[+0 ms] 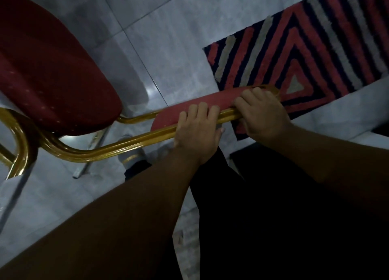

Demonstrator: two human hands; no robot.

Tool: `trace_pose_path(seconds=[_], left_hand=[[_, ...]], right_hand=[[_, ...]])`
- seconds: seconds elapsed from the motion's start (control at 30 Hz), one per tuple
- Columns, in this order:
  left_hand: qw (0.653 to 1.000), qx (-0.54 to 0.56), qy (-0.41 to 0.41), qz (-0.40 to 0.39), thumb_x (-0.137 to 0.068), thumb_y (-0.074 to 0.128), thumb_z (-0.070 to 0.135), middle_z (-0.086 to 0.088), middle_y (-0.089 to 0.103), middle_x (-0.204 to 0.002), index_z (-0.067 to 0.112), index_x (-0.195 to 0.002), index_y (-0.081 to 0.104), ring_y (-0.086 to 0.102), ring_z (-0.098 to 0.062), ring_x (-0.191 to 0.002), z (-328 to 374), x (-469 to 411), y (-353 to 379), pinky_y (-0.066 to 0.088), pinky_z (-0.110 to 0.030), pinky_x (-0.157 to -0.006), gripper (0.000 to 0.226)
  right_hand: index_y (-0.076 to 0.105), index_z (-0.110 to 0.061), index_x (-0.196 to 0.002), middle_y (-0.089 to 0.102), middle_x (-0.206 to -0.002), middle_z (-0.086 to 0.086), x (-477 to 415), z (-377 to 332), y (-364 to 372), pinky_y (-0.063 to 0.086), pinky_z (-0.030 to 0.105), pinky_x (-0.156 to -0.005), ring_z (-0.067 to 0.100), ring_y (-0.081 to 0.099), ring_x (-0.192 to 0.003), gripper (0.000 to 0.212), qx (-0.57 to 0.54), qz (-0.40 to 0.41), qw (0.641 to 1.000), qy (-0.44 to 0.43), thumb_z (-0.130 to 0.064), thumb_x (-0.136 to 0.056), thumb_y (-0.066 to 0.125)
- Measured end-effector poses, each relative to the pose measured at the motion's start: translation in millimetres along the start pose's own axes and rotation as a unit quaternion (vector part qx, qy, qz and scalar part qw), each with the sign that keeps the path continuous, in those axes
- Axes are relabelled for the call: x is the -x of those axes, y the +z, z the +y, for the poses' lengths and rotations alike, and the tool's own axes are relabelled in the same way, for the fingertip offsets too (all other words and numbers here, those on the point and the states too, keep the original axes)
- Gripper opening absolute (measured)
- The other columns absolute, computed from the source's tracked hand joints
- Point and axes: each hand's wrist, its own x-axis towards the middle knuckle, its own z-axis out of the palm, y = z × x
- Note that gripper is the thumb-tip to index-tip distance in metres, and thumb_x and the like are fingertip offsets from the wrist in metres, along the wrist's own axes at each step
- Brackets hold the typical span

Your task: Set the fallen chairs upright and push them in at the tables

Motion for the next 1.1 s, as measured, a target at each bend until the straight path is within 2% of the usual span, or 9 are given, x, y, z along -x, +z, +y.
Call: trace_pose_path(seconds=[0.23,0.37,0.43,0.53,0.63,0.77,0.87,1.0,1.1], left_hand=[[0.998,0.006,0.012,0.057,-0.090,0.062,0.038,-0.007,0.060,-0.110,0.017,-0.119,0.056,0.055,-0.028,-0.098,10.0,14.6,-15.4,0.044,-0.041,-0.079,0.037],[0.997,0.021,0.006,0.075,-0.085,0.070,0.029,-0.005,0.063,-0.106,0.017,-0.117,0.059,0.058,-0.026,-0.094,13.9,34.5,-34.0,0.046,-0.038,-0.077,0.036],[0.995,0.057,0.013,0.082,-0.080,0.076,0.020,-0.006,0.063,-0.103,0.015,-0.112,0.062,0.058,-0.027,-0.092,9.2,48.7,-48.9,0.047,-0.038,-0.076,0.035],[0.984,0.143,0.013,0.107,-0.080,0.071,0.011,-0.009,0.062,-0.099,0.011,-0.110,0.066,0.051,-0.025,-0.093,0.0,86.3,-87.1,0.041,-0.037,-0.079,0.031],[0.975,0.177,0.019,0.135,-0.082,0.070,0.008,-0.008,0.062,-0.099,0.011,-0.115,0.067,0.048,-0.022,-0.093,-10.1,140.7,-142.2,0.035,-0.033,-0.081,0.033],[0.967,0.196,0.012,0.165,-0.088,0.062,0.019,-0.009,0.065,-0.098,0.009,-0.114,0.069,0.057,-0.025,-0.094,-35.6,211.5,-213.1,0.045,-0.039,-0.085,0.029],[0.969,0.186,0.002,0.165,-0.089,0.058,0.023,-0.008,0.067,-0.101,0.007,-0.112,0.068,0.057,-0.019,-0.097,-62.2,262.2,-255.5,0.046,-0.035,-0.090,0.030],[0.973,0.170,-0.019,0.152,-0.087,0.070,0.024,-0.002,0.070,-0.108,0.012,-0.116,0.069,0.063,-0.018,-0.102,-93.6,317.9,-290.3,0.051,-0.034,-0.094,0.031],[0.966,0.173,-0.010,0.190,-0.089,0.071,0.039,0.000,0.070,-0.111,0.013,-0.118,0.068,0.064,-0.016,-0.103,-103.1,348.4,-313.3,0.053,-0.034,-0.092,0.040]], right_hand=[[0.061,-0.008,-0.099,0.058,-0.095,0.012,6.1,-27.7,-24.8,0.038,0.042,-0.071,0.032,0.050,-0.088,0.022,0.002,0.029,1.000,-0.013,-0.017,-0.081,0.049],[0.065,-0.010,-0.101,0.061,-0.098,0.009,14.4,-54.5,-52.7,0.034,0.040,-0.071,0.031,0.053,-0.090,0.029,-0.036,0.033,0.998,0.030,-0.017,-0.079,0.047],[0.066,-0.012,-0.102,0.062,-0.098,0.008,20.2,-73.8,-75.9,0.033,0.038,-0.072,0.030,0.053,-0.090,0.027,-0.054,0.035,0.997,0.039,-0.015,-0.078,0.055],[0.067,-0.018,-0.104,0.060,-0.093,0.003,33.0,-110.6,-125.4,0.028,0.035,-0.072,0.028,0.049,-0.087,0.027,-0.091,0.058,0.993,0.056,-0.015,-0.078,0.069],[0.069,-0.025,-0.112,0.059,-0.092,-0.003,49.5,-159.1,-186.6,0.029,0.033,-0.072,0.023,0.048,-0.087,0.031,-0.118,0.067,0.990,0.034,-0.019,-0.082,0.071],[0.065,-0.026,-0.125,0.065,-0.111,-0.007,83.3,-192.2,-244.4,0.039,0.037,-0.084,0.019,0.054,-0.102,0.038,-0.189,0.076,0.979,-0.002,-0.031,-0.087,0.072],[0.065,-0.023,-0.120,0.066,-0.109,-0.006,110.6,-204.3,-262.3,0.044,0.042,-0.089,0.018,0.057,-0.102,0.037,-0.258,0.112,0.959,0.022,-0.042,-0.089,0.068],[0.068,-0.013,-0.112,0.063,-0.096,-0.002,114.3,-258.2,-282.5,0.035,0.021,-0.086,0.014,0.049,-0.090,0.027,-0.284,0.124,0.950,-0.040,-0.029,-0.091,0.067],[0.069,-0.015,-0.110,0.059,-0.090,-0.005,103.3,-297.9,-302.0,0.035,0.021,-0.081,0.013,0.045,-0.086,0.027,-0.271,0.127,0.952,-0.065,-0.034,-0.091,0.064]])
